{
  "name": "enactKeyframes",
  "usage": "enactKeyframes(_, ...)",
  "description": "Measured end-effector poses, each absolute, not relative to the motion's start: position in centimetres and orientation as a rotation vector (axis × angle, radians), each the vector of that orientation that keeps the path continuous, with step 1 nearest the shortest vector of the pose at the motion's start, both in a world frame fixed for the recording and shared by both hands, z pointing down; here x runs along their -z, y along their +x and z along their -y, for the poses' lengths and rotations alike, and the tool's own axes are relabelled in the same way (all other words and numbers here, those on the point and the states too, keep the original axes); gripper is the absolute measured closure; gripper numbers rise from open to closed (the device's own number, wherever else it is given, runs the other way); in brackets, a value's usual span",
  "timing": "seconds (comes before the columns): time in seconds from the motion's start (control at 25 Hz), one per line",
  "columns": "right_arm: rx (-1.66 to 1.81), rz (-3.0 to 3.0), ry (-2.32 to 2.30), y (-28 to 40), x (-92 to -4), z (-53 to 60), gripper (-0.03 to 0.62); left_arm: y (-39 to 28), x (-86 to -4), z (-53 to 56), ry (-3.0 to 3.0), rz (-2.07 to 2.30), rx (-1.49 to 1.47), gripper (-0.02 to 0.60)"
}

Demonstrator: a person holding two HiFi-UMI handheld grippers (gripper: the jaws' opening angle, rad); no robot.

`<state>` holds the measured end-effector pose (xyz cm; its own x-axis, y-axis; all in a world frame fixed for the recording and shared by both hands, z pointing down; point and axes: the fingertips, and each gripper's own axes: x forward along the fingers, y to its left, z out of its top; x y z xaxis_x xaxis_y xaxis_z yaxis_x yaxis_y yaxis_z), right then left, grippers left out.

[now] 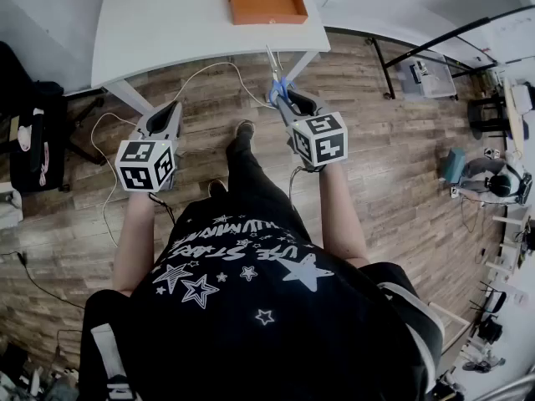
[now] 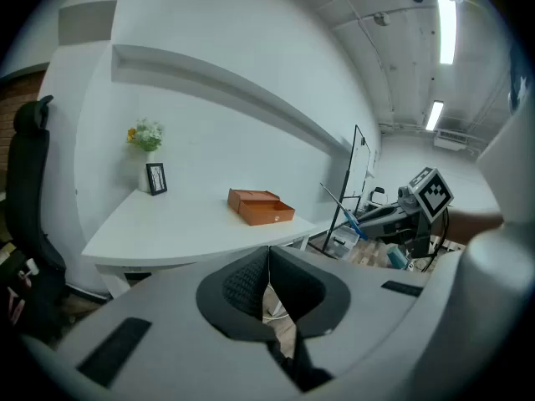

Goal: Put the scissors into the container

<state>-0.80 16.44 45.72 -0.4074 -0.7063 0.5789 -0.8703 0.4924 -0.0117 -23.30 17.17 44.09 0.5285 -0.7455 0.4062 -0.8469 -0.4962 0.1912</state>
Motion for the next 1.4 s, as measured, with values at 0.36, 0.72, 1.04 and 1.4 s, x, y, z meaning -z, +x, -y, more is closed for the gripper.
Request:
enactKeyframes(0.36,-0.415,2.258,1.293,-1.9,-45.4,-16.0,0.495,-24.1,-44.3,-16.8,2.404,1.316,-0.384,0.561)
enactKeyframes(0.72,-0.417,2.238,1.311,-1.5,-45.6,-14.1,0.496,-24.3,-45.0,-15.6,2.373,1.318,-0.369,0.561)
enactKeyframes(1.04,-0.434,2.240,1.308,0.3,-46.0,-9.8,0.496,-22.7,-45.4,-11.1,2.365,1.313,-0.388,0.561)
enactKeyframes(1.4,-0.449,2.232,1.314,3.7,-47.0,-1.0,0.495,-19.3,-46.4,-3.3,2.339,1.304,-0.423,0.561)
